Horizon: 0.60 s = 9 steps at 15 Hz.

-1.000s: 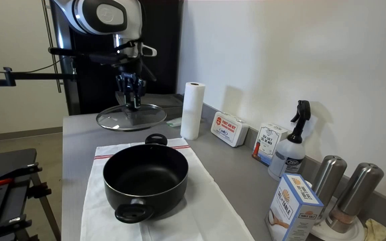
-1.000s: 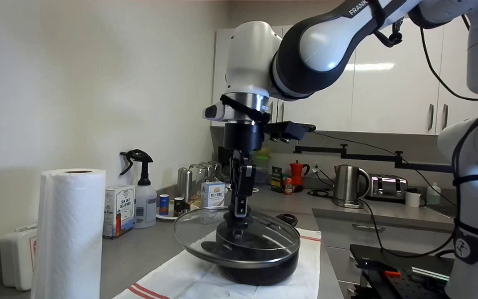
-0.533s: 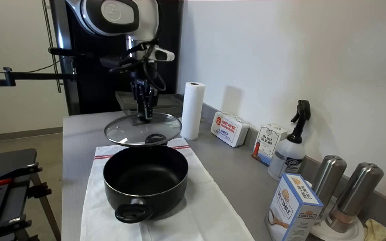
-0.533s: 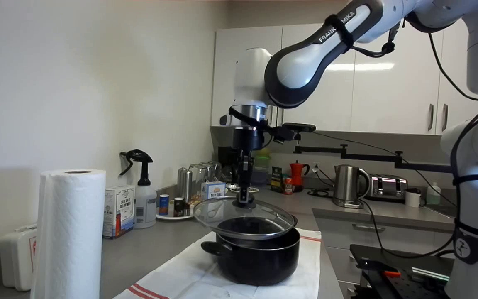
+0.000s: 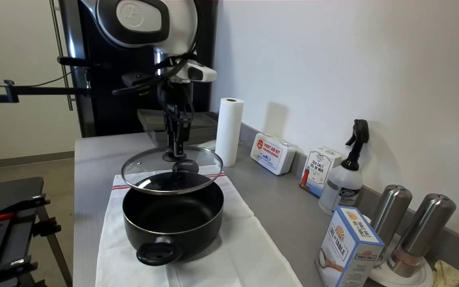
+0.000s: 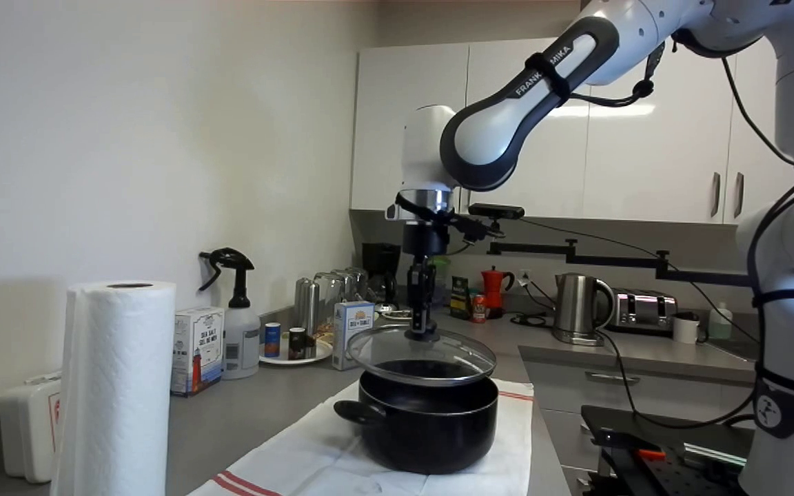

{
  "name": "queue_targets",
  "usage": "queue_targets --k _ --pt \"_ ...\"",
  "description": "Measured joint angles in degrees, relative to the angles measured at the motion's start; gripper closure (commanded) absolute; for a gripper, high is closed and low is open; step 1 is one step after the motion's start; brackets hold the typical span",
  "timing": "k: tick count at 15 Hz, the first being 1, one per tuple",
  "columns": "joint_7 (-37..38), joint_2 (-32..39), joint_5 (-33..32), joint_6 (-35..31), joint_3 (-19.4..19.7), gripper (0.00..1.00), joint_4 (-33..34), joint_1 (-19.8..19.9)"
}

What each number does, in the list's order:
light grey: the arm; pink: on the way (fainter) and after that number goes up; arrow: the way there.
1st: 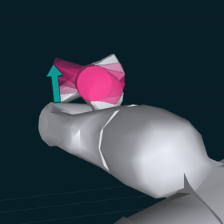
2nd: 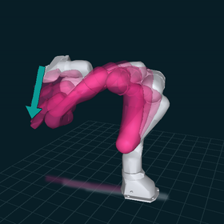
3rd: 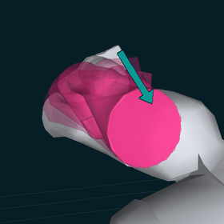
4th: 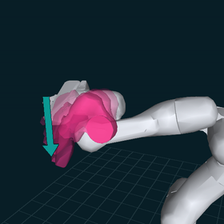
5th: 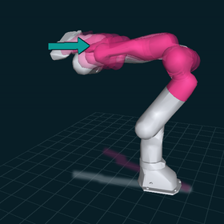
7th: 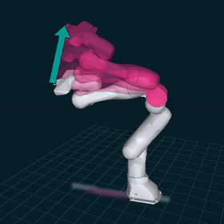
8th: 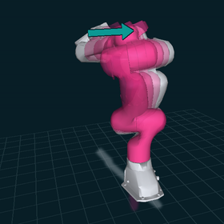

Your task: Put the glass lid on the black pot

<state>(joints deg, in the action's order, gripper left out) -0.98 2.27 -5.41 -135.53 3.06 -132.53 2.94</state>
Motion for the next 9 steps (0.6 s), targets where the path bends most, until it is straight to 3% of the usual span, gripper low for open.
queue_targets --k 9 --pt "5.7 0.2 0.0 -1.1 1.8 0.75 -1.7 1.5"
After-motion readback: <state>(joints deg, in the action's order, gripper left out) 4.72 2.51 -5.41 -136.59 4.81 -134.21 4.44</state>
